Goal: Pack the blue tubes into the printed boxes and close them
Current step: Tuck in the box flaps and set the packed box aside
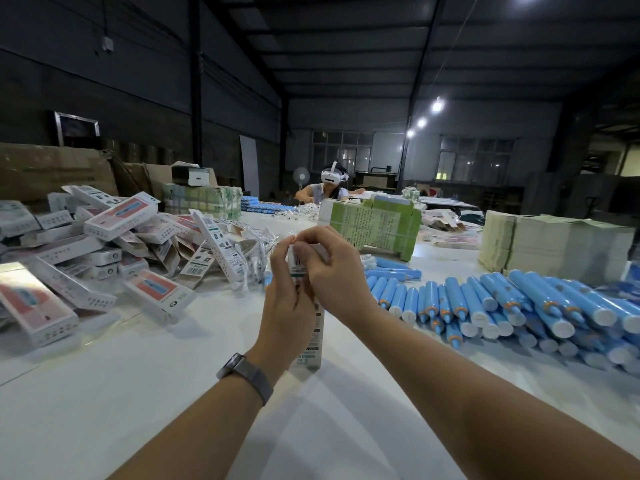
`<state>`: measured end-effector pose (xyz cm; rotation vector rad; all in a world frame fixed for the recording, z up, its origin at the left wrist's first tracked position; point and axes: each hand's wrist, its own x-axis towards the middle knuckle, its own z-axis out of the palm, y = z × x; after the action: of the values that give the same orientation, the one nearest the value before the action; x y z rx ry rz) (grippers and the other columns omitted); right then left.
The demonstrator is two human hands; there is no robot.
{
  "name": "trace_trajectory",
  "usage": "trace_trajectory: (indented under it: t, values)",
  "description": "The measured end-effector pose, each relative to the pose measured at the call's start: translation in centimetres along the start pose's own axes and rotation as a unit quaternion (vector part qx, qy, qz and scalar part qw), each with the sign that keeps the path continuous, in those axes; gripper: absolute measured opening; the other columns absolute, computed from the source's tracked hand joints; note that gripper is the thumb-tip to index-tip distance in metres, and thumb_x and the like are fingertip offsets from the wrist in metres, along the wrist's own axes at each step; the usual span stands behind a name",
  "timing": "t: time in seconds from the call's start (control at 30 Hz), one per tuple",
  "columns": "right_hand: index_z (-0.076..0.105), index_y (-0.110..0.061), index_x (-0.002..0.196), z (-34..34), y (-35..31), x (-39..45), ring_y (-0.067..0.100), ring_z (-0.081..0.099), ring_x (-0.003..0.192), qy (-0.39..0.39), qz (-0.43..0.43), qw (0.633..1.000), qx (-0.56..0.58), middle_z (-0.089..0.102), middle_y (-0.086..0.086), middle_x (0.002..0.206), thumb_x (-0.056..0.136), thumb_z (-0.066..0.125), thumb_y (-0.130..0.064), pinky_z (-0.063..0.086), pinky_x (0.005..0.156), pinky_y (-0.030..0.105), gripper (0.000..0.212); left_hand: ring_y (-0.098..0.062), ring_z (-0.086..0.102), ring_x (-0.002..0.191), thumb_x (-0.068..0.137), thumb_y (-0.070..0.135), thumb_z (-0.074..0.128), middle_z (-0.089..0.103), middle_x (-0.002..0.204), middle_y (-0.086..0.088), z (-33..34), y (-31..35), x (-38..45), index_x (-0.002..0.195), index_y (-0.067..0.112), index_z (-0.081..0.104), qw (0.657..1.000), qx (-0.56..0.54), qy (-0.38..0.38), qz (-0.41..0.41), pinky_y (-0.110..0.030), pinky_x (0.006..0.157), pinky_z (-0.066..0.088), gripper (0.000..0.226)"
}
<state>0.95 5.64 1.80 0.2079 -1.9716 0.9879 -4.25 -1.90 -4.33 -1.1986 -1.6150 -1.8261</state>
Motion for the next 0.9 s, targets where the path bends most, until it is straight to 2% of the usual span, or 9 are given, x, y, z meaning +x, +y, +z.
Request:
trace_trajectory:
  t: [0.17,0.3,0.4,0.5,0.6,0.67,0.73,0.83,0.9]
  values:
    - [0.066,-0.016,0.091,-0.4,-0.5,0.5,0.012,0.06,0.082,-0.029,0.024,0.999,-0.009,0.063,-0.003,0.09,0.097,0.058,-0.011,0.052,0.076,0.033,0.011,-0.009,0.067,0.097,0.096,0.016,0.038,0.059,0.109,0.032,0.0,0.1,0.0,0.143,0.043,0.022,1.0,-0.003,-0.007,-0.014,-0.048,0.077,0.06,0.056]
    - [0.066,-0.015,0.092,-0.7,-0.9,0.7,0.013,0.061,0.086,-0.033,0.025,0.999,-0.034,0.065,-0.002,0.09,0.097,0.057,-0.014,0.052,0.078,0.035,0.01,-0.01,0.067,0.095,0.095,0.019,0.038,0.059,0.108,0.033,-0.2,0.5,0.0,0.138,0.056,0.023,1.0,0.004,-0.007,-0.008,-0.049,0.078,0.059,0.059]
    - [0.064,-0.017,0.093,-0.7,-1.2,0.8,0.017,0.063,0.088,-0.037,0.031,0.997,-0.059,0.066,-0.004,0.089,0.098,0.056,-0.017,0.053,0.08,0.045,0.01,-0.005,0.066,0.098,0.096,0.019,0.037,0.057,0.11,0.039,-0.2,0.7,0.1,0.132,0.069,0.02,1.0,0.013,-0.015,-0.001,-0.039,0.078,0.06,0.064]
    - [0.062,-0.022,0.091,-0.8,-1.6,0.9,0.02,0.064,0.086,-0.044,0.032,0.996,-0.076,0.064,-0.009,0.084,0.098,0.055,-0.019,0.053,0.079,0.05,0.011,-0.003,0.065,0.102,0.096,0.019,0.036,0.055,0.113,0.042,-0.4,0.7,0.1,0.135,0.066,0.019,1.0,0.013,-0.017,-0.004,-0.038,0.082,0.06,0.063]
    - [0.061,-0.027,0.09,-0.8,-1.7,1.1,0.019,0.064,0.085,-0.039,0.026,0.992,-0.114,0.066,-0.008,0.084,0.097,0.056,-0.022,0.054,0.078,0.048,0.01,0.0,0.065,0.099,0.094,0.021,0.036,0.055,0.11,0.044,-0.3,0.6,0.1,0.131,0.072,0.016,1.0,0.012,-0.026,-0.009,-0.037,0.082,0.06,0.067]
    - [0.061,-0.027,0.089,-0.7,-1.8,1.1,0.016,0.063,0.083,-0.037,0.019,0.99,-0.137,0.066,-0.009,0.082,0.097,0.057,-0.023,0.054,0.077,0.045,0.009,-0.001,0.066,0.096,0.093,0.023,0.04,0.057,0.11,0.042,-0.3,0.4,0.1,0.135,0.068,0.014,0.999,0.008,-0.027,-0.014,-0.038,0.08,0.06,0.067]
    - [0.06,-0.027,0.088,-0.8,-1.7,1.1,0.011,0.062,0.079,-0.035,0.01,0.987,-0.155,0.061,-0.015,0.076,0.097,0.057,-0.025,0.054,0.073,0.041,0.01,-0.003,0.067,0.092,0.095,0.018,0.053,0.058,0.11,0.031,-0.1,0.0,0.2,0.144,0.051,0.011,0.999,0.016,-0.031,-0.014,-0.038,0.078,0.06,0.073]
    - [0.059,-0.027,0.086,-0.8,-1.7,1.2,0.012,0.06,0.076,-0.032,0.001,0.984,-0.175,0.06,-0.013,0.075,0.097,0.057,-0.026,0.053,0.071,0.037,0.011,0.003,0.064,0.097,0.084,0.003,0.076,0.049,0.122,0.023,-0.4,-0.2,0.1,0.146,0.038,0.01,0.998,0.052,-0.035,0.012,-0.012,0.082,0.052,0.097]
    - [0.058,-0.026,0.086,-0.7,-1.6,1.1,0.017,0.061,0.078,-0.027,-0.008,0.98,-0.197,0.063,-0.009,0.079,0.097,0.056,-0.028,0.052,0.071,0.039,0.011,-0.006,0.063,0.107,0.078,0.005,0.083,0.051,0.128,0.011,-0.4,-0.3,0.0,0.146,0.032,0.009,0.997,0.065,-0.038,0.032,-0.016,0.088,0.052,0.104]
